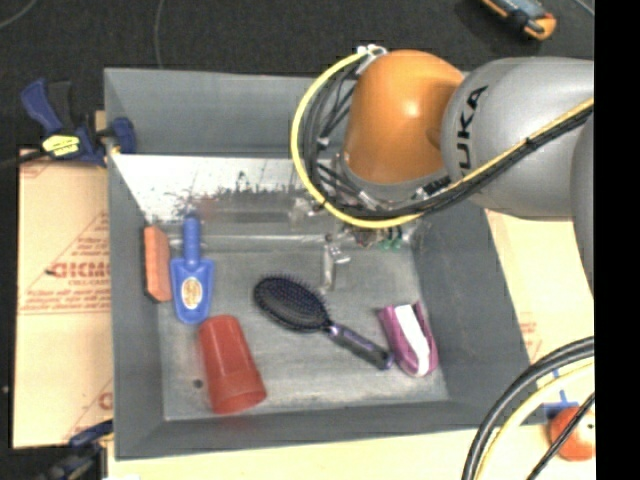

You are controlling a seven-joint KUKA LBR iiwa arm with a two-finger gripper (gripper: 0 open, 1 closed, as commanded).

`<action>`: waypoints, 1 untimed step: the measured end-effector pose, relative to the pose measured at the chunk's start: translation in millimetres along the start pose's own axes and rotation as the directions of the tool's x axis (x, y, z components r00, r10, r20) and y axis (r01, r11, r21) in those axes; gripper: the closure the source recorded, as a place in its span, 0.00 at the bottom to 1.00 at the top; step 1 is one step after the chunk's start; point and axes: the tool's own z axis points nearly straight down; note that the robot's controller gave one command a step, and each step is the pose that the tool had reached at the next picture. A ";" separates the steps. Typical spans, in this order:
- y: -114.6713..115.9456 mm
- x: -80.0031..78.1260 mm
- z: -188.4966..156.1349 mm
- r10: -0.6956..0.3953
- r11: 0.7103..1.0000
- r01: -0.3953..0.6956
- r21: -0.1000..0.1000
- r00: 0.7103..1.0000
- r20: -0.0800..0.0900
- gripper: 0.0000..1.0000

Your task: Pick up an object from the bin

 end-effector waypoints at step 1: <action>14.5 -2.6 98.8 0.202 0.979 -0.202 -0.001 0.979 -0.004 0.00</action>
Offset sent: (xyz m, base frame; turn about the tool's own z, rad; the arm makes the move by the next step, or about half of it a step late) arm -0.0160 0.0104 -0.0672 -0.0578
